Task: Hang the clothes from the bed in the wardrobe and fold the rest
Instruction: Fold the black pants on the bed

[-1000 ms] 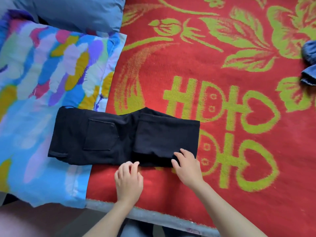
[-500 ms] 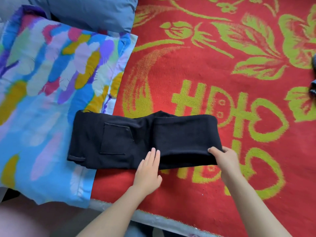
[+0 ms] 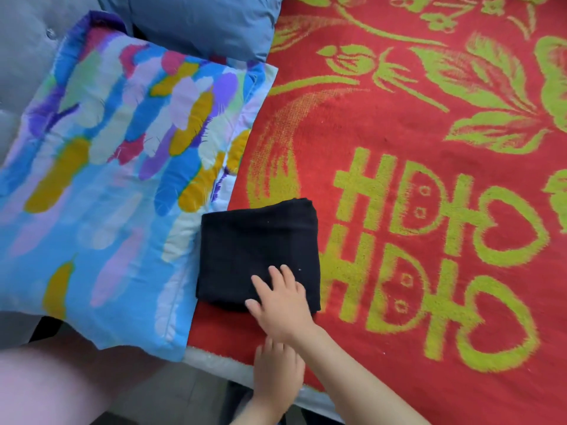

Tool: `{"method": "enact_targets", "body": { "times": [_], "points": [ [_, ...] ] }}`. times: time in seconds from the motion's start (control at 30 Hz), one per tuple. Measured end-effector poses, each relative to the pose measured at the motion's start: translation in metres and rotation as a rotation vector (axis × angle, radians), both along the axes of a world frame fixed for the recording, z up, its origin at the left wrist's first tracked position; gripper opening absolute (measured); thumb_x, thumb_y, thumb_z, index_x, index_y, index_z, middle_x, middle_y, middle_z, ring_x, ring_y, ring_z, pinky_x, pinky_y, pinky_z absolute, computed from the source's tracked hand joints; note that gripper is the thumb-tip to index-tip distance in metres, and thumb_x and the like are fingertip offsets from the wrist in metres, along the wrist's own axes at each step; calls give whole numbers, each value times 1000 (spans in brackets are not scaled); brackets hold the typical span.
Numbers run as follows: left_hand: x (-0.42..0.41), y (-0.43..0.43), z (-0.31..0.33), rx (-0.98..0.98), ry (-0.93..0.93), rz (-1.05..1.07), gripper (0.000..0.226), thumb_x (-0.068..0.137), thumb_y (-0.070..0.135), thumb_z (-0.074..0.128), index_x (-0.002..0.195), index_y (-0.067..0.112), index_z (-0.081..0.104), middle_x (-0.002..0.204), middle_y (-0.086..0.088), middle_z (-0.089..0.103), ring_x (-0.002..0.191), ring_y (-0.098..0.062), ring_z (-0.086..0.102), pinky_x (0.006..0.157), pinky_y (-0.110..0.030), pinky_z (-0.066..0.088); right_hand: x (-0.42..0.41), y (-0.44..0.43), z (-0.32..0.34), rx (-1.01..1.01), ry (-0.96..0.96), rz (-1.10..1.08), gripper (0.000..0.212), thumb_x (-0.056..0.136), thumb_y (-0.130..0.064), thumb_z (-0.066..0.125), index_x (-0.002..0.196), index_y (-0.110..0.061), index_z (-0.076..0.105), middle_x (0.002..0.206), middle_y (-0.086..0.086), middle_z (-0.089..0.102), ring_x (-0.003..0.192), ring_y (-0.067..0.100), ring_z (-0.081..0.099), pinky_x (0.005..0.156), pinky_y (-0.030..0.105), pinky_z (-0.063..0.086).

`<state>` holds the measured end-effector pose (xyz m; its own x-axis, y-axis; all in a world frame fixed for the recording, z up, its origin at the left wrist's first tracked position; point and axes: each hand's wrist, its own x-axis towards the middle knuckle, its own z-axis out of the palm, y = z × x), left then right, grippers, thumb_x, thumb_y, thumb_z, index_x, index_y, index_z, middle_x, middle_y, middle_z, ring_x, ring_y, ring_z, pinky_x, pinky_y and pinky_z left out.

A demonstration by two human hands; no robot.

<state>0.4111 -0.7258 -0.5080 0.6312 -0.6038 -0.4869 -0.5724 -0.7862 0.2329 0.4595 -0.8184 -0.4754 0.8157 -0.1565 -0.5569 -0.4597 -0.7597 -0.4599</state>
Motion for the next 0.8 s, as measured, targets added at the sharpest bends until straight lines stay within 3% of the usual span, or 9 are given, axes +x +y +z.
{"method": "enact_targets", "body": {
  "times": [0.07,0.17,0.27,0.37,0.43,0.5,0.53,0.6,0.8],
  "points": [
    [6,25,-13,-59,3,27,50,26,24,91,71,14,73,69,1,65,61,-20,63,57,-25,46,-20,-11,-26,-71,-16,12,47,99,-36,33,144,-25,28,158,7,2,145,26,-6,113,43,11],
    [31,53,-25,-238,-391,60,24,63,17,65,86,13,65,89,-9,59,87,-27,55,71,-40,46,-47,-26,-49,-101,-32,182,51,98,-29,36,148,-28,22,158,7,-8,145,25,-13,116,41,7],
    [61,60,-28,-278,-528,-46,40,73,15,47,113,13,50,121,-16,47,113,-33,46,89,-49,41,-53,-31,-57,-139,-2,286,65,95,-33,46,150,-27,12,157,10,-15,143,28,-18,116,44,4],
    [93,59,-33,-88,-454,-219,83,60,25,77,134,13,42,137,-21,46,126,-40,45,96,-55,42,-47,-22,-58,-214,69,338,84,89,-37,59,151,-21,5,155,16,-17,138,36,-27,114,52,4],
    [112,56,-32,30,-323,-249,113,31,32,94,133,11,50,134,-21,51,122,-40,50,90,-58,44,-44,-16,-55,-309,38,320,96,70,-39,78,148,-22,25,154,24,11,141,40,-5,110,55,23],
    [121,52,-35,97,-264,-284,121,18,34,95,129,9,55,132,-21,53,119,-40,53,88,-58,46,-44,-13,-55,-421,-28,300,98,41,-31,92,132,-27,54,136,19,50,129,35,43,94,53,45],
    [125,52,-39,108,-244,-295,121,18,35,95,129,9,55,133,-20,53,120,-40,53,89,-58,46,-43,-13,-61,-459,-76,309,96,36,-22,92,126,-29,59,129,16,57,121,32,53,90,54,47],
    [125,50,-43,92,-250,-285,120,22,41,94,130,8,54,134,-20,52,120,-39,52,89,-57,46,-43,-17,-68,-521,-153,374,93,37,-13,88,124,-31,60,124,14,62,115,30,59,87,55,47],
    [140,44,-59,-2,-316,-307,121,27,49,91,131,15,38,126,-12,61,111,-31,61,81,-47,52,-26,-36,-79,-666,-343,479,70,53,-19,77,119,-34,64,106,11,70,94,27,67,79,47,54]
  ]
}}
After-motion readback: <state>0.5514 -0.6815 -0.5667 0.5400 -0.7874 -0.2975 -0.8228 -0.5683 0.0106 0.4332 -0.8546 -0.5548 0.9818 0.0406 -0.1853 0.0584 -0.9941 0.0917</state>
